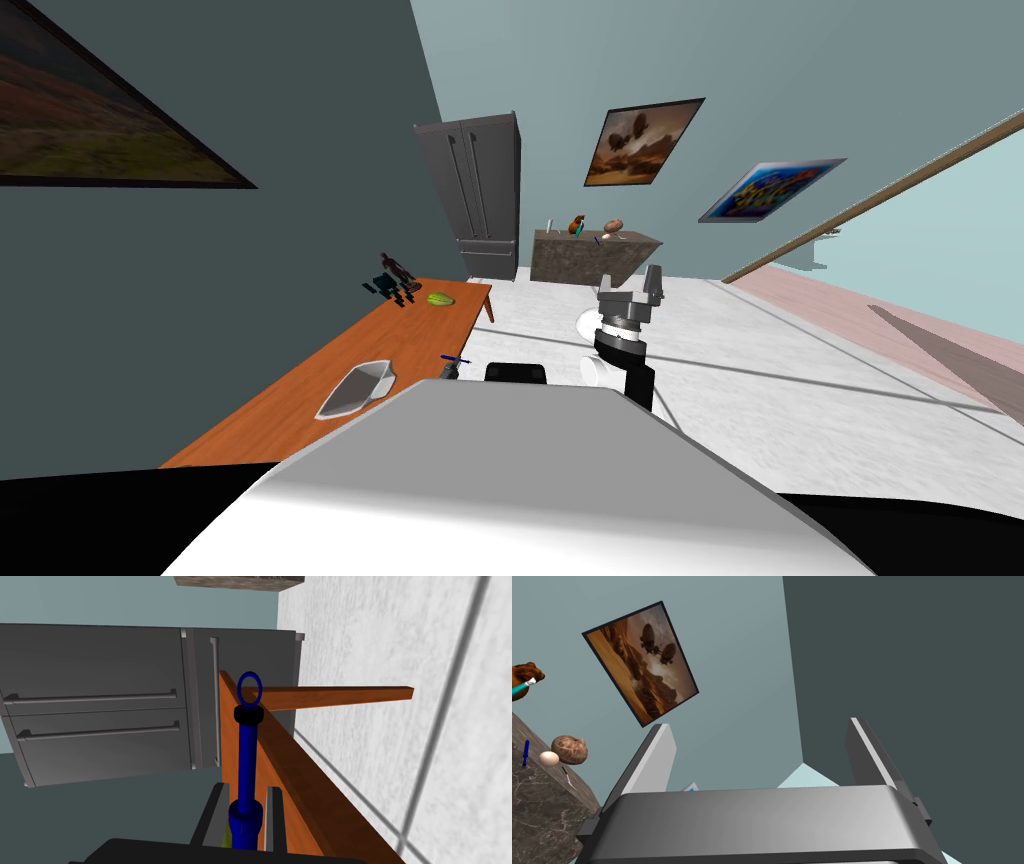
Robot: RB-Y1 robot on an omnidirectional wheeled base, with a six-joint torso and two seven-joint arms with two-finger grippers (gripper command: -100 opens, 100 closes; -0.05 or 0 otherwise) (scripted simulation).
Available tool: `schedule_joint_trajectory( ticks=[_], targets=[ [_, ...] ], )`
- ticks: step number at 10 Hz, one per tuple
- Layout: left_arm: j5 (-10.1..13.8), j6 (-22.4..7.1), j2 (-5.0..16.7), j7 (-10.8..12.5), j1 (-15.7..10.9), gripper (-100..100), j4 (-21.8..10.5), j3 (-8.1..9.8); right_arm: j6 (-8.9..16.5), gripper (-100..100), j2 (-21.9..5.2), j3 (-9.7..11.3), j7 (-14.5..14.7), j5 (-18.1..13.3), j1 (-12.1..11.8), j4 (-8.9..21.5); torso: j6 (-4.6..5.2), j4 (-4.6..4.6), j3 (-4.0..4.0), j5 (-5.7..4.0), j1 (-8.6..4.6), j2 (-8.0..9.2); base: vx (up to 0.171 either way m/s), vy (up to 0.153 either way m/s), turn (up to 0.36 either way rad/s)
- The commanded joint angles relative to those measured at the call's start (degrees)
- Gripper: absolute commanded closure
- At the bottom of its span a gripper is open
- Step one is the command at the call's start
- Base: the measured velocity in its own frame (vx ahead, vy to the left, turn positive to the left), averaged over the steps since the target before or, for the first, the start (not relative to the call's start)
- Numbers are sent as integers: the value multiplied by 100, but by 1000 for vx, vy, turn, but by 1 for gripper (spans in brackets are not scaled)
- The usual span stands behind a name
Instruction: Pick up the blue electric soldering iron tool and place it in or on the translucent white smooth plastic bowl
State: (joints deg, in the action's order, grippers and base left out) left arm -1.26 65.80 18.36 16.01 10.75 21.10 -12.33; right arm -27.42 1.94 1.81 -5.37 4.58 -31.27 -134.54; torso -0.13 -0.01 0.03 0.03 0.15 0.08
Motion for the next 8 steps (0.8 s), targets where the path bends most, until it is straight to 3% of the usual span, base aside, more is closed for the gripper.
schedule_joint_trajectory(
  ticks=[1,2,4,5,8],
  targets=[
    [-3,-132,21,4,83,100,286,-2,0,0,0,0,0,0,0,0,0,0,0,0,0,0,0,0,0],
    [17,40,231,173,143,100,386,68,0,0,0,0,0,0,0,0,4,1,-6,0,2,-14,-48,-19,32],
    [17,40,231,173,143,100,386,68,0,0,0,0,0,0,0,0,2,4,5,-2,-5,7,-51,-22,15],
    [48,218,491,372,233,100,433,137,0,0,0,0,0,0,0,0,4,3,2,-1,-4,0,-66,-20,20],
    [48,218,491,372,233,100,433,137,0,0,0,0,0,0,0,0,4,5,4,-2,2,3,-37,-1,11]
  ],
)
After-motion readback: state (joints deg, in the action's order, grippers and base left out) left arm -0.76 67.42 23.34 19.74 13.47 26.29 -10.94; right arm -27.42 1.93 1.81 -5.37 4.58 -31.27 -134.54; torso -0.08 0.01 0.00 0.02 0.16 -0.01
